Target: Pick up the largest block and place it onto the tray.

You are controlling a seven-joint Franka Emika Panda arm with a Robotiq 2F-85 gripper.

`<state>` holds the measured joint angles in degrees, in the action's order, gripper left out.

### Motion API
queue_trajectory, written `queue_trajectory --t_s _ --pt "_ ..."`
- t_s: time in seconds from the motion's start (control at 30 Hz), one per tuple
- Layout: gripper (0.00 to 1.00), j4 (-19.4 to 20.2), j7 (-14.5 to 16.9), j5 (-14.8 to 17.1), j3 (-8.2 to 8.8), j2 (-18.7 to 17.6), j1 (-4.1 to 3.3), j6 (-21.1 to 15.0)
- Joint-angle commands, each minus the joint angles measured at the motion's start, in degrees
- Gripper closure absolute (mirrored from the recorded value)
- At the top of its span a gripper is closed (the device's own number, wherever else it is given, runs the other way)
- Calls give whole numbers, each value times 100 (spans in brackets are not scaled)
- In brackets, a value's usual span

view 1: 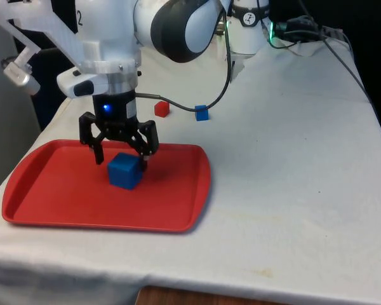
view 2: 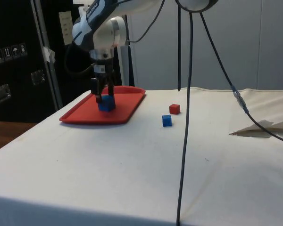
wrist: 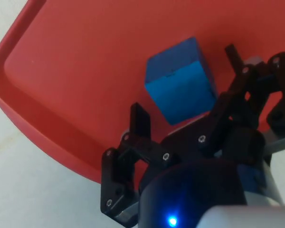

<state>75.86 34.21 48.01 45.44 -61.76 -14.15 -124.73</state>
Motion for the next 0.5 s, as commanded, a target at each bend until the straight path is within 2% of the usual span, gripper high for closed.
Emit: queue_trajectory --t_s 0.0,0.13,0.23,0.27,0.3,0.47 --pt "0 0 0 0 0 0 0 0" --pt "0 -6 -46 -40 189 160 -92 212" --pt "0 -6 -46 -29 269 218 -138 304" --pt "0 -23 -17 0 252 189 -115 269" --pt "0 -11 -46 -29 298 235 -149 327" --pt "0 -17 -63 -46 447 361 -223 476"
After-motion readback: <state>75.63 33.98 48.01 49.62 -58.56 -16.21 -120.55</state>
